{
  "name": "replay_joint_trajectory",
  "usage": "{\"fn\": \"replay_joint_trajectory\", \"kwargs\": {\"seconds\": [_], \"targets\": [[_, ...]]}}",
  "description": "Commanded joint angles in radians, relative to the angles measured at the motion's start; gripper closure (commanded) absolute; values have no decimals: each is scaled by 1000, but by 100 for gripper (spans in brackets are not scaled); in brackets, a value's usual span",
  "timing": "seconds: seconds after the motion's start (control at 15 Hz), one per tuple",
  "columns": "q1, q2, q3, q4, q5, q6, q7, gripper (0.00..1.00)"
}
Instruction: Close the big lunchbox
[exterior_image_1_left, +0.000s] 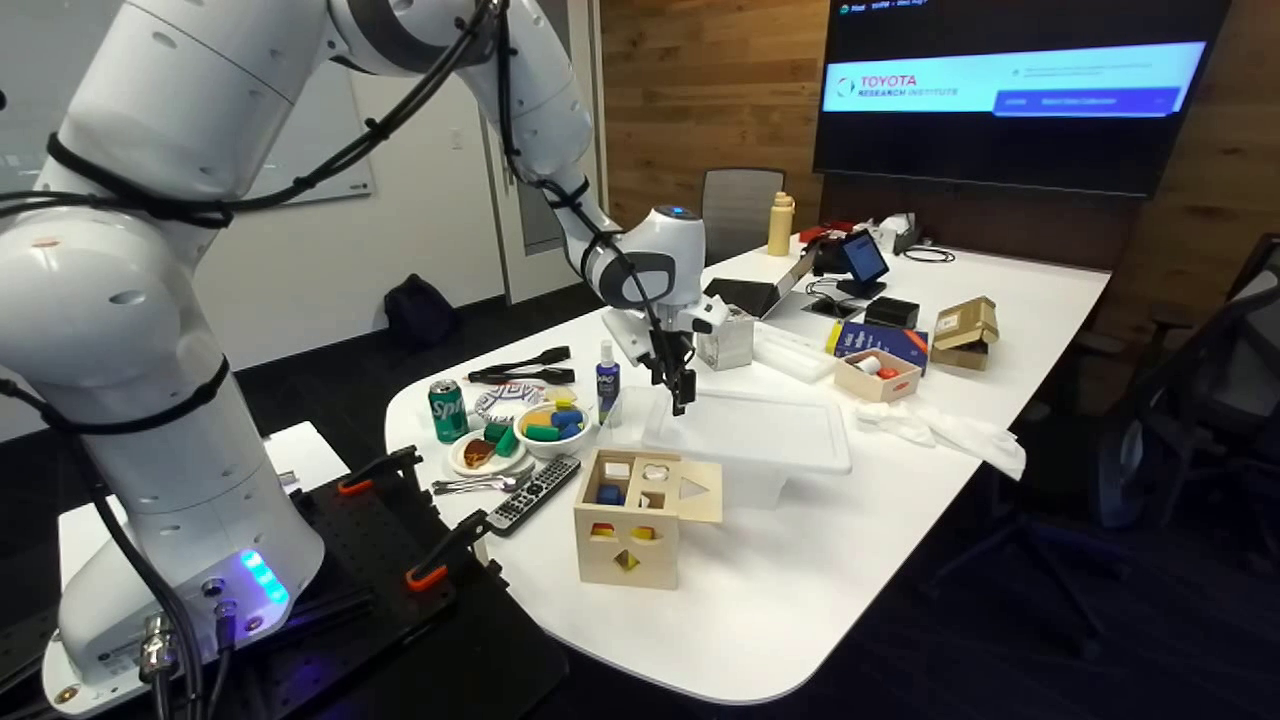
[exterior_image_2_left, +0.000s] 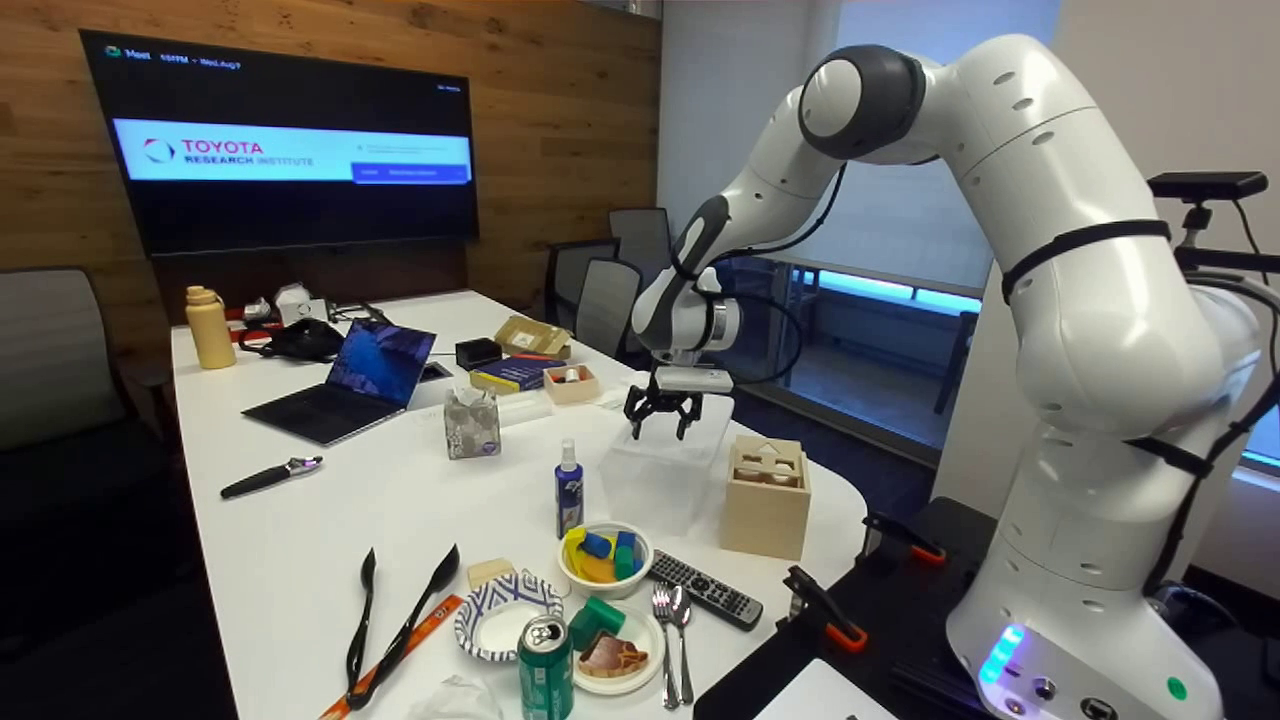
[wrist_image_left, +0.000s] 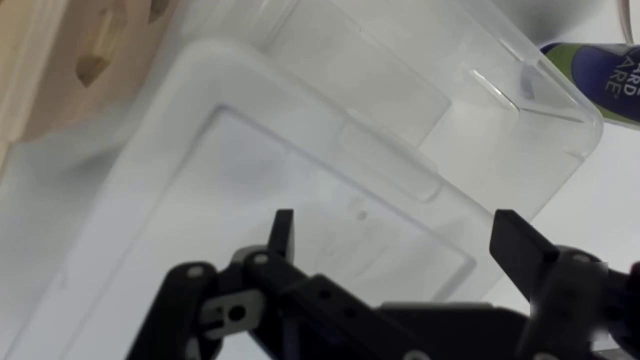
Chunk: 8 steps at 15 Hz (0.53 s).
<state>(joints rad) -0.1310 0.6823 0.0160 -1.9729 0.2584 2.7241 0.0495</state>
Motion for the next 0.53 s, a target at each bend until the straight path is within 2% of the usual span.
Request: {"fn": "replay_joint_trajectory", "kwargs": {"seconds": [0.0, 0.47], "targets": [[-12, 44, 14, 66, -1, -49, 3, 0], [-60, 71, 77, 122, 23, -212, -71, 0]]}}
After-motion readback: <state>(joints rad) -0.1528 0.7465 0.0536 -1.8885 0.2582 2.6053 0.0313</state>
